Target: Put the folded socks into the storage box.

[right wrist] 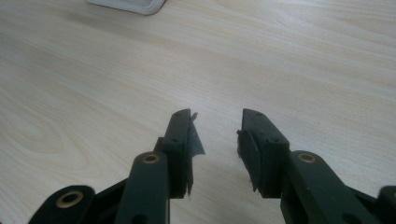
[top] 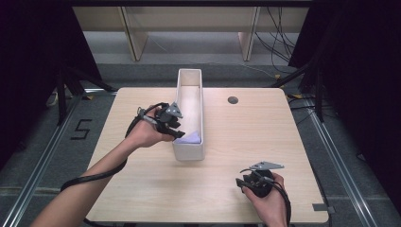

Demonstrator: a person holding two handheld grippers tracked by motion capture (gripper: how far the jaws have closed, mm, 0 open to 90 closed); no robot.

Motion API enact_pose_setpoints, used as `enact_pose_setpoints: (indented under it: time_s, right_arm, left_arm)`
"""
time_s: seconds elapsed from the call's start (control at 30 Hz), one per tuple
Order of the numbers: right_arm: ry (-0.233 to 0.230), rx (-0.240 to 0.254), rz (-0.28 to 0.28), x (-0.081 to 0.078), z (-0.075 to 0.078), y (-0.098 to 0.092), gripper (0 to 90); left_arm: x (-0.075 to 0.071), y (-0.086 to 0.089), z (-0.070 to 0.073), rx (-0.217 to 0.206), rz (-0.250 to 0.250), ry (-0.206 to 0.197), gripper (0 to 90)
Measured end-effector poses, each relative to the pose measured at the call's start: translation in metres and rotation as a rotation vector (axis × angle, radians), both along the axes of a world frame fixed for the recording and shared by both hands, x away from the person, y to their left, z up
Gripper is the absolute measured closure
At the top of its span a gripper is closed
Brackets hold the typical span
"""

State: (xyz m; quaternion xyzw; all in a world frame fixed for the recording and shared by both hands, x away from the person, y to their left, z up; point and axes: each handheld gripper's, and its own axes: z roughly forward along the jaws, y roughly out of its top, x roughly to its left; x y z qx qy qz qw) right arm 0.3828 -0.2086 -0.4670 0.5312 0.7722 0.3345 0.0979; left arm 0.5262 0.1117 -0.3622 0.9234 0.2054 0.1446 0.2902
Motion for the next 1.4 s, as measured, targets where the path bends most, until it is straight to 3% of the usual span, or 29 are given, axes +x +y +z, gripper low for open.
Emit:
enact_pose_setpoints:
  time_s: [0.4,0.47,0.57,0.63,0.77,0.87,0.93,1.17,1.2,1.23,1.4]
  right_arm:
    - [0.0,-0.007,0.003,-0.001,0.002,-0.001,64.1]
    - [-0.009,-0.021,0.009,0.0,0.002,-0.002,64.1]
    - [-0.001,-0.003,0.008,-0.001,0.003,-0.001,64.1]
    - [-0.025,-0.018,0.019,0.001,0.001,-0.002,64.1]
    - [-0.007,-0.008,0.016,0.0,0.002,-0.002,64.0]
    - [-0.001,0.0,0.01,-0.001,0.002,-0.001,63.9]
    - [-0.007,-0.022,0.009,0.0,0.001,-0.002,63.9]
    - [-0.024,-0.005,0.028,0.0,0.001,-0.002,63.6]
    - [-0.027,-0.012,0.029,0.0,0.002,-0.003,63.6]
    - [-0.001,-0.003,0.008,-0.001,0.003,-0.001,63.5]
    - [-0.01,-0.008,0.017,0.0,0.002,-0.002,63.2]
  left_arm:
    - [-0.017,0.021,0.001,-0.033,0.04,0.0,54.8]
    - [-0.021,0.025,0.001,-0.043,0.049,-0.004,54.5]
    - [-0.028,0.031,0.0,-0.06,0.058,-0.011,53.8]
    - [-0.034,0.035,-0.001,-0.076,0.066,-0.012,53.4]
    - [-0.043,0.044,-0.004,-0.11,0.084,-0.017,52.5]
    - [-0.052,0.051,-0.007,-0.134,0.102,-0.019,51.6]
    - [-0.057,0.055,-0.01,-0.144,0.114,-0.026,50.9]
    - [-0.074,0.07,-0.023,-0.192,0.143,-0.039,50.0]
    - [-0.077,0.072,-0.025,-0.205,0.152,-0.036,49.6]
    - [-0.08,0.075,-0.027,-0.21,0.158,-0.036,49.3]
    - [-0.095,0.088,-0.043,-0.23,0.185,-0.035,48.7]
